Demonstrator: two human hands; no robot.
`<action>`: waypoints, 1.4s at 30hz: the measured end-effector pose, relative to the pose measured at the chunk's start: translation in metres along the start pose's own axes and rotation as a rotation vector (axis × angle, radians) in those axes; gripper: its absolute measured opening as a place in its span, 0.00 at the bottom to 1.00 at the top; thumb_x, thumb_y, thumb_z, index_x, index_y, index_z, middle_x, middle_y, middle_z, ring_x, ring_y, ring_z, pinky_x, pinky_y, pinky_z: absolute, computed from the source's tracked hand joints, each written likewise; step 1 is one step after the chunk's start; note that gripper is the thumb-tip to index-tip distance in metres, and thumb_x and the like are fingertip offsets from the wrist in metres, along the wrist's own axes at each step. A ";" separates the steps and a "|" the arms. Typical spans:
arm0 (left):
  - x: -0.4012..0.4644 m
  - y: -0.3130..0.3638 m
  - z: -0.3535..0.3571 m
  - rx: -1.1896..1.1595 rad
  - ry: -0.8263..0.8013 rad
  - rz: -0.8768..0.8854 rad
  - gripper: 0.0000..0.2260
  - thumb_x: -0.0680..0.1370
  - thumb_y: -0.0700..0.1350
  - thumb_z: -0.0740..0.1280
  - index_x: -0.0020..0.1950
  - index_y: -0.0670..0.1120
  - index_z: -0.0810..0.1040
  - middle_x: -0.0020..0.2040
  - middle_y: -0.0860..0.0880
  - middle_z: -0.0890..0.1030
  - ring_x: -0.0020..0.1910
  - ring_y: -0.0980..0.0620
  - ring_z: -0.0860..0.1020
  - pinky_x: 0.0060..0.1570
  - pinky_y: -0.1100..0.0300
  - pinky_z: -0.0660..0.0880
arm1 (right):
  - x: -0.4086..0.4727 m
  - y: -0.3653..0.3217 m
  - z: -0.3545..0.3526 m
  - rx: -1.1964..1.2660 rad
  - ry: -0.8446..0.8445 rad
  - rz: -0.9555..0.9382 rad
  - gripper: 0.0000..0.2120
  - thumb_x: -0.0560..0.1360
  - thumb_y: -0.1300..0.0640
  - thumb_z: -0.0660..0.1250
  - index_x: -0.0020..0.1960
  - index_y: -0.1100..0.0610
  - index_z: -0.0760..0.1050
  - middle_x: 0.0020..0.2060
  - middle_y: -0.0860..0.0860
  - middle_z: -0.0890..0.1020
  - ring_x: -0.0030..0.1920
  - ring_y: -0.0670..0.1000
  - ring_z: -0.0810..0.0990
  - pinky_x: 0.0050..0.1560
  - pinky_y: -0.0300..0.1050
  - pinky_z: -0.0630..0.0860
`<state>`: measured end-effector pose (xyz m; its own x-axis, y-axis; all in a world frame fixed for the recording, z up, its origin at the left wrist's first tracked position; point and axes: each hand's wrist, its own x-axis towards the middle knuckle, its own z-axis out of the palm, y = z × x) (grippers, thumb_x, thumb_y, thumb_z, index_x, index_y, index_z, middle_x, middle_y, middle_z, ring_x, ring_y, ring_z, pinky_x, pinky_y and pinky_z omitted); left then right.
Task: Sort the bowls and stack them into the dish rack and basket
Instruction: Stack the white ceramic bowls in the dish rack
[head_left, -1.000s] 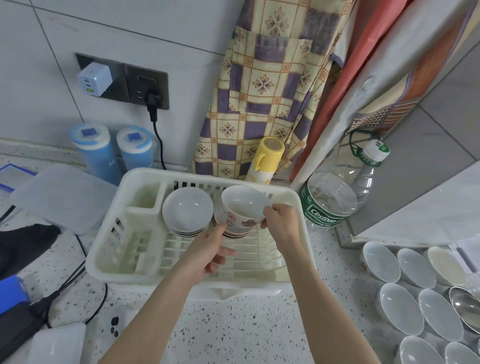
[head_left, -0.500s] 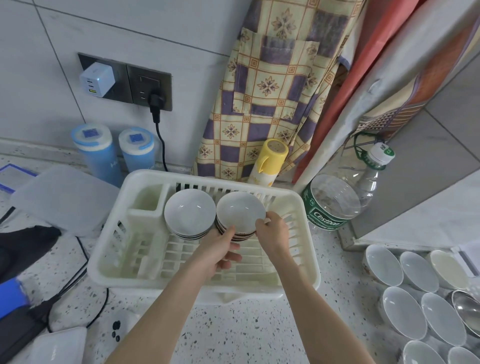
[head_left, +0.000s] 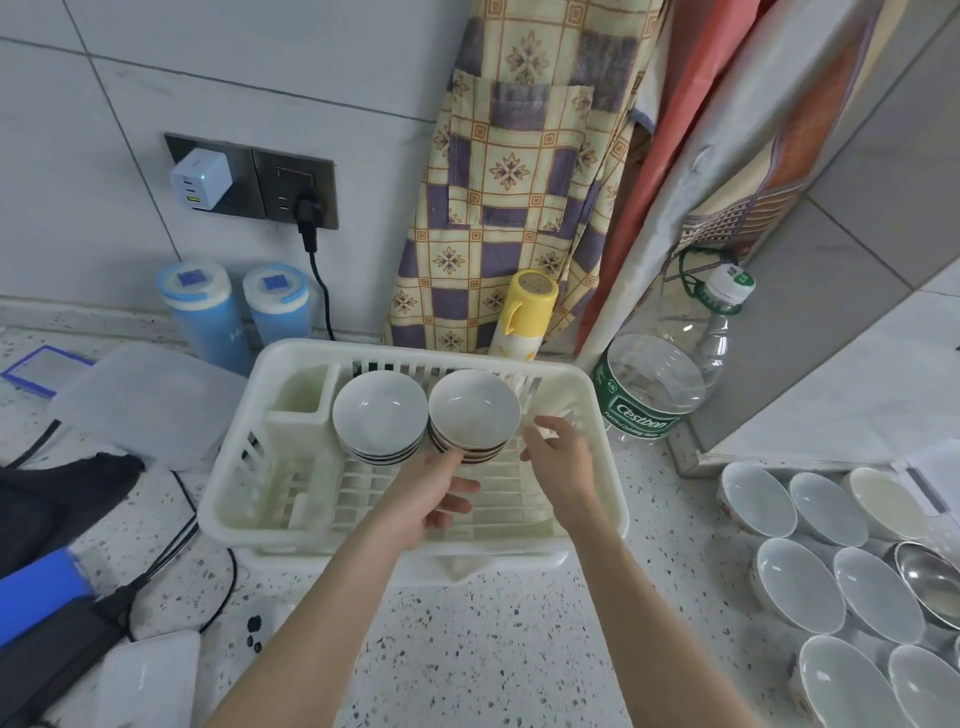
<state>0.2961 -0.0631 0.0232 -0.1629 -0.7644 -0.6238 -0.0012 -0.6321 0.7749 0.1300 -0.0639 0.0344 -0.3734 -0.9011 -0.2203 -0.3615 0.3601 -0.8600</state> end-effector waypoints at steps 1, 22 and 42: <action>-0.006 -0.002 -0.002 0.011 -0.019 0.003 0.09 0.82 0.48 0.61 0.56 0.45 0.75 0.45 0.43 0.87 0.23 0.55 0.76 0.20 0.65 0.64 | -0.007 0.001 -0.007 0.038 0.006 -0.007 0.16 0.78 0.52 0.63 0.65 0.51 0.74 0.36 0.47 0.82 0.36 0.42 0.78 0.35 0.38 0.70; -0.071 -0.100 0.176 0.137 -0.086 -0.067 0.04 0.78 0.41 0.67 0.45 0.41 0.80 0.29 0.51 0.80 0.24 0.57 0.72 0.22 0.66 0.63 | -0.074 0.141 -0.192 0.366 0.073 0.075 0.11 0.77 0.61 0.61 0.49 0.50 0.81 0.26 0.46 0.80 0.24 0.41 0.69 0.24 0.32 0.65; -0.071 -0.210 0.399 0.244 -0.144 -0.230 0.13 0.80 0.55 0.62 0.62 0.52 0.68 0.50 0.42 0.84 0.22 0.54 0.74 0.21 0.65 0.63 | -0.134 0.344 -0.362 0.195 0.438 0.610 0.28 0.69 0.36 0.52 0.42 0.58 0.78 0.32 0.53 0.83 0.41 0.57 0.79 0.46 0.54 0.72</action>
<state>-0.0859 0.1752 -0.0546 -0.2688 -0.5692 -0.7770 -0.2866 -0.7229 0.6287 -0.2538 0.2686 -0.0650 -0.7766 -0.3649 -0.5135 0.1581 0.6762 -0.7196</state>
